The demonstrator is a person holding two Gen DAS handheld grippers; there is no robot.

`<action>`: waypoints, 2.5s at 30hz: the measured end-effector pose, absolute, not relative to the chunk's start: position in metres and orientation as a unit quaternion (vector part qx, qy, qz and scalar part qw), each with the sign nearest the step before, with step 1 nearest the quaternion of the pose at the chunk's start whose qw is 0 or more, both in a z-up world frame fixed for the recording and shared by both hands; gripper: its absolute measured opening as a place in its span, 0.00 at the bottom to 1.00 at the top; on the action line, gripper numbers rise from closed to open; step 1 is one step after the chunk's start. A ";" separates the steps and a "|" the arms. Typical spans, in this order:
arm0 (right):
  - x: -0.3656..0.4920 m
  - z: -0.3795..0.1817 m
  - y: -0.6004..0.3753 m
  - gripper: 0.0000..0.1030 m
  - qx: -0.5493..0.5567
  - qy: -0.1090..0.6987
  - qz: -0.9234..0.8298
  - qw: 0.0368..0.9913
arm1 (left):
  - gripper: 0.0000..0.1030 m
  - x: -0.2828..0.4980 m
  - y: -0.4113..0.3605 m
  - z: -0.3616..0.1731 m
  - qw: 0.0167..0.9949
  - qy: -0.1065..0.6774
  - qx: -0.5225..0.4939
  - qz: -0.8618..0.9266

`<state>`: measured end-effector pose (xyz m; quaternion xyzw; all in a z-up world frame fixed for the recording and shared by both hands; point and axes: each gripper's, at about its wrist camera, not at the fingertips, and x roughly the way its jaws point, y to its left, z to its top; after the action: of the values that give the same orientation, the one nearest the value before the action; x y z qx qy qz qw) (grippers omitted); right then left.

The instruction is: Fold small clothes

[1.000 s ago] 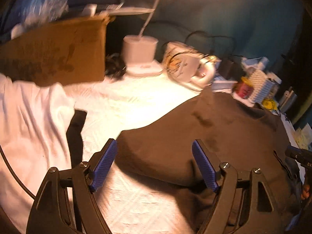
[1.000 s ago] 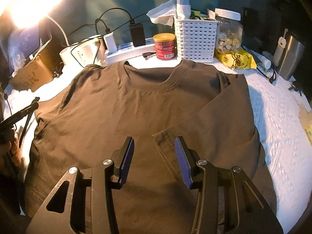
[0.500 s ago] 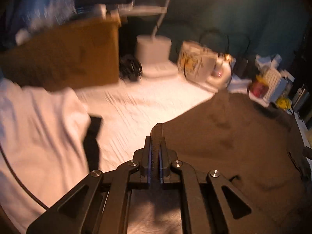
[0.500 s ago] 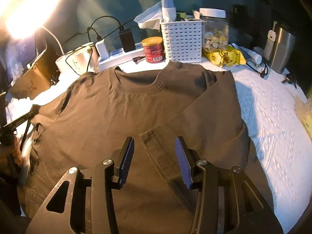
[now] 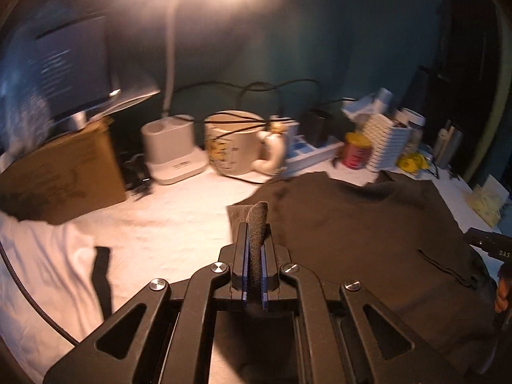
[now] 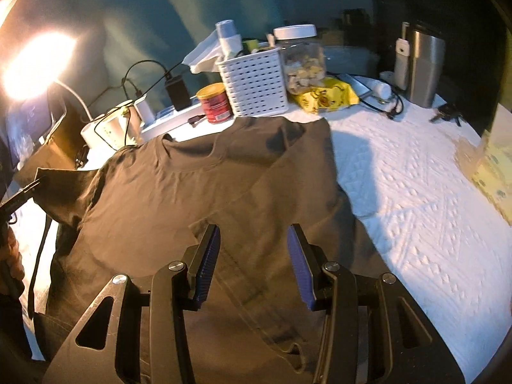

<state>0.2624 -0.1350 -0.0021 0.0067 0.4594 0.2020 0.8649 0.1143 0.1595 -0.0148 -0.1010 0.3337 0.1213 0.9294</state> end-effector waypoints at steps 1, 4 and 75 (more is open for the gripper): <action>0.262 -0.002 -0.138 0.45 0.009 0.459 0.202 0.865 | 0.04 0.118 0.153 -0.014 0.930 0.336 -0.098 0.115; 0.261 -0.003 -0.148 0.45 0.016 0.457 0.201 0.866 | 0.04 0.130 0.137 -0.014 0.929 0.345 -0.090 0.098; 0.228 -0.006 -0.189 0.45 0.016 0.458 0.204 0.865 | 0.41 0.088 0.041 -0.053 0.886 0.461 -0.017 -0.042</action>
<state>0.2276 -0.1889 -0.0064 0.0164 0.4580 0.2044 0.8650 0.0876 0.0412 -0.0533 -0.0172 0.4614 -0.0416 0.8860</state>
